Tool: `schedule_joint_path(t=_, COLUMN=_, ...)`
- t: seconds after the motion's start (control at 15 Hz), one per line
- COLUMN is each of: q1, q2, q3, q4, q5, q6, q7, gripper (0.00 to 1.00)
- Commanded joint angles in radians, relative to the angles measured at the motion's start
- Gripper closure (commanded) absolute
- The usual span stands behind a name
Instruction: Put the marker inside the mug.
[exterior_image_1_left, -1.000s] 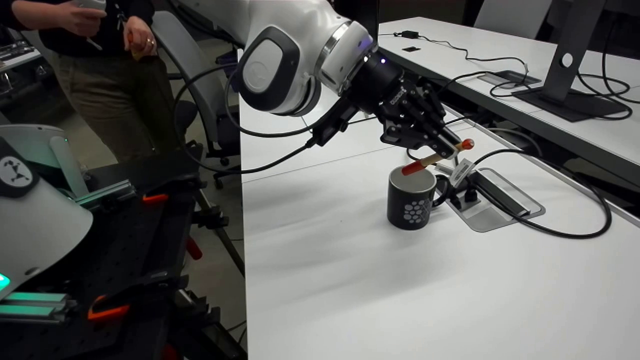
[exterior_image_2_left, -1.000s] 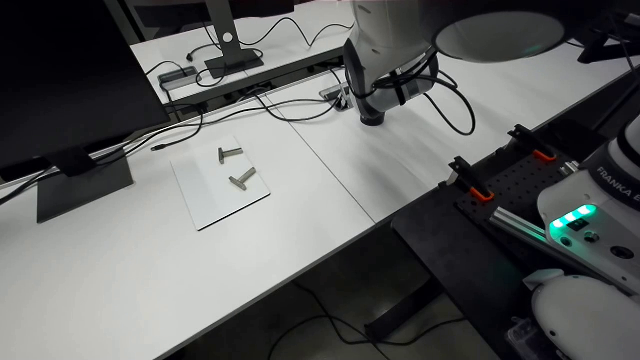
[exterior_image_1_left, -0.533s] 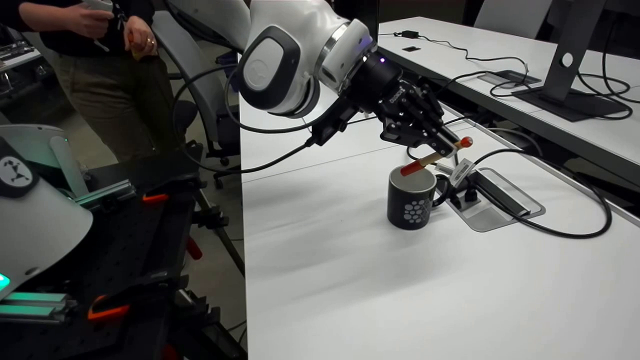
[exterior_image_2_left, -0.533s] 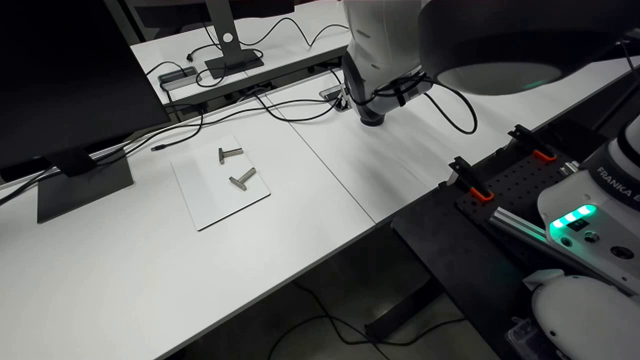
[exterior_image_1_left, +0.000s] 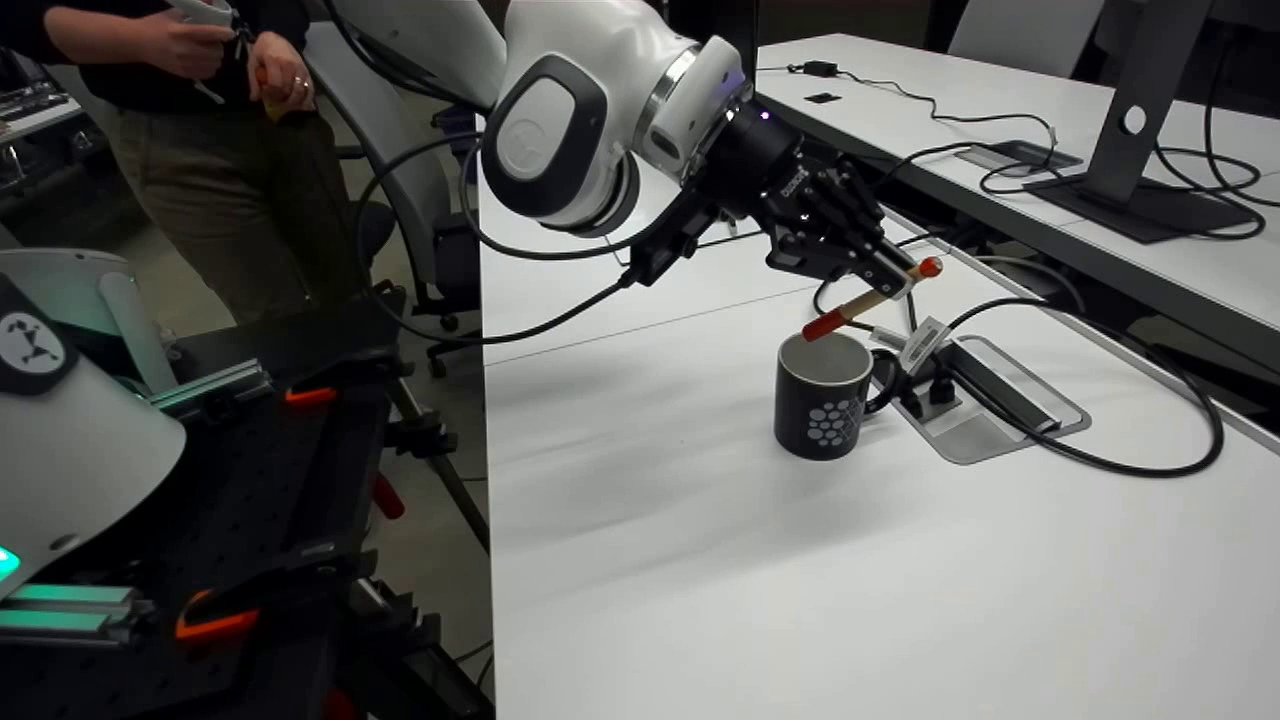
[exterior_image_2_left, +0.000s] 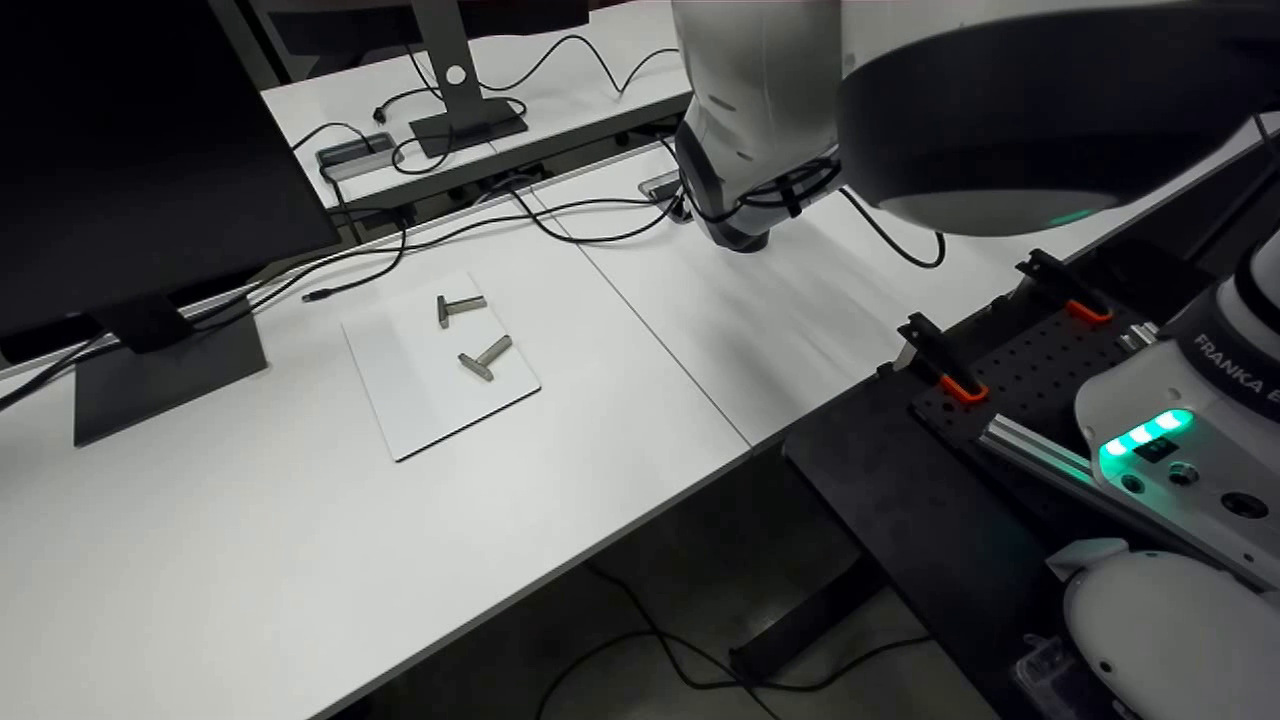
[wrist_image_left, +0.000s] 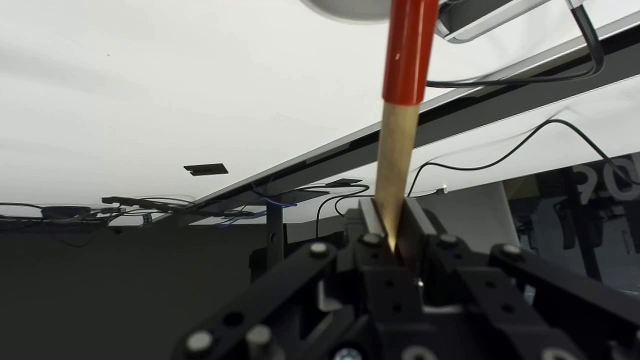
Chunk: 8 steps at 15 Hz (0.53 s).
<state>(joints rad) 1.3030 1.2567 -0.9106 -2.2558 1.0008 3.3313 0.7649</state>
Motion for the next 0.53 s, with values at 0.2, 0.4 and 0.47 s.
schedule_joint_path(t=0.2, q1=0.016, q2=0.035, q3=-0.031, q4=0.016, q5=0.005, q6=-0.058, q7=0.01, gripper=0.43)
schedule_joint_path(t=0.4, q1=0.017, q2=0.039, q3=-0.037, q4=0.013, q5=0.008, q6=-0.072, q7=0.015, gripper=0.24)
schedule_joint_path(t=0.47, q1=0.018, q2=0.041, q3=-0.039, q4=0.013, q5=0.009, q6=-0.076, q7=0.017, gripper=0.16)
